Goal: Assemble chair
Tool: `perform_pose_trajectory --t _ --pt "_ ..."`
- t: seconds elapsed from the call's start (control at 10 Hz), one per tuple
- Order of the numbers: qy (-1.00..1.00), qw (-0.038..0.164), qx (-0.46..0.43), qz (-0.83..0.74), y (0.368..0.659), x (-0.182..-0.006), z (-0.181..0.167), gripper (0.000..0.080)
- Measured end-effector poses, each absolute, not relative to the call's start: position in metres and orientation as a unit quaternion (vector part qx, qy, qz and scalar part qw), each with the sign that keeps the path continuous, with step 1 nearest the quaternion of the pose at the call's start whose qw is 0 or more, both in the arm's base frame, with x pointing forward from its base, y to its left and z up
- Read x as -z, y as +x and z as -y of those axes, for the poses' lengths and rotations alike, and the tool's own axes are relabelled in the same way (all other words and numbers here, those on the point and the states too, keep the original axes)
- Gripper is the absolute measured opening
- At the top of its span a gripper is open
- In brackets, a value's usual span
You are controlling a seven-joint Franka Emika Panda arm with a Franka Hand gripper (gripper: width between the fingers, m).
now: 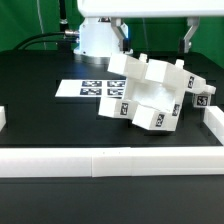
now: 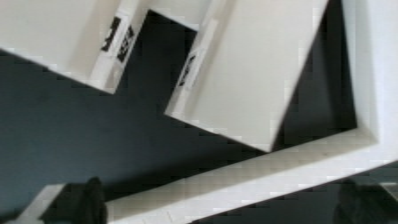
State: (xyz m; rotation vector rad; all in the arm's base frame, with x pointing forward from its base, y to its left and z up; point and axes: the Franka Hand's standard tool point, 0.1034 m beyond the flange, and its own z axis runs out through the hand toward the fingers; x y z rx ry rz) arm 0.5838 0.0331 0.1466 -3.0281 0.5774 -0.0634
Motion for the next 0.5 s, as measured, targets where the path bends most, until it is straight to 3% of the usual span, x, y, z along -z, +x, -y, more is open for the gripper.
perform_pose_trajectory --t 0.3,0.5 --pt "-0.984 0.029 0.023 -0.177 0.583 -0.145 -0.033 0.0648" --pt "-0.987 0.032 0.034 -0.153 0.568 -0.144 -0.03 0.0648"
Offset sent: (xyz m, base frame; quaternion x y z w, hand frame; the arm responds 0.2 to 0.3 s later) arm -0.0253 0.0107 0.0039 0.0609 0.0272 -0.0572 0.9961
